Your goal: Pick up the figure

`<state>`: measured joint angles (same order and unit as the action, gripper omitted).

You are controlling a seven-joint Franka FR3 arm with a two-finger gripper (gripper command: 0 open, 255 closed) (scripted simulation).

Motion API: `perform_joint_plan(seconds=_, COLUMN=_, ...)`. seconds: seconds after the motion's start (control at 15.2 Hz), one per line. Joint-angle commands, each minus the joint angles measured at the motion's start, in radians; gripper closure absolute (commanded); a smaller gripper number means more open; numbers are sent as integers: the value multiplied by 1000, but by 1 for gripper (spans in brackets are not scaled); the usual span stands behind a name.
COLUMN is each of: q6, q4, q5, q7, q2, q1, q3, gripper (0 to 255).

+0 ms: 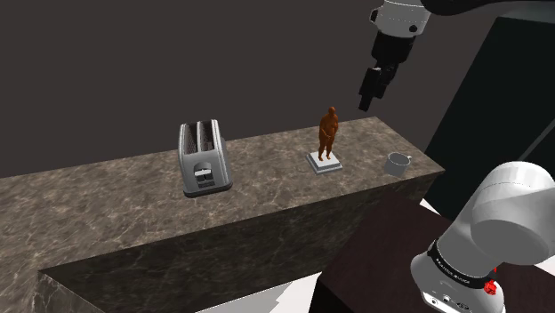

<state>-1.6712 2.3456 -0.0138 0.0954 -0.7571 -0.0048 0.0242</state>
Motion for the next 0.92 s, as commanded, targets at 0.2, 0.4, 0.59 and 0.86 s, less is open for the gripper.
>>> perform_joint_plan(seconds=0.2, q6=-56, q4=-20, q5=-20, q7=47, q2=88, q1=-14, q3=45, gripper=0)
perform_joint_plan(seconds=0.4, q6=-108, q4=-52, q5=-34, q7=94, q2=183, q1=-25, q3=89, gripper=0)
perform_joint_plan(seconds=0.59, q6=-154, q4=-95, q5=-40, q7=141, q2=283, q1=-34, q3=131, gripper=0)
perform_joint_plan(seconds=0.86, q6=-205, q4=-169, q5=-35, q7=206, q2=424, q1=-44, q3=184, gripper=0)
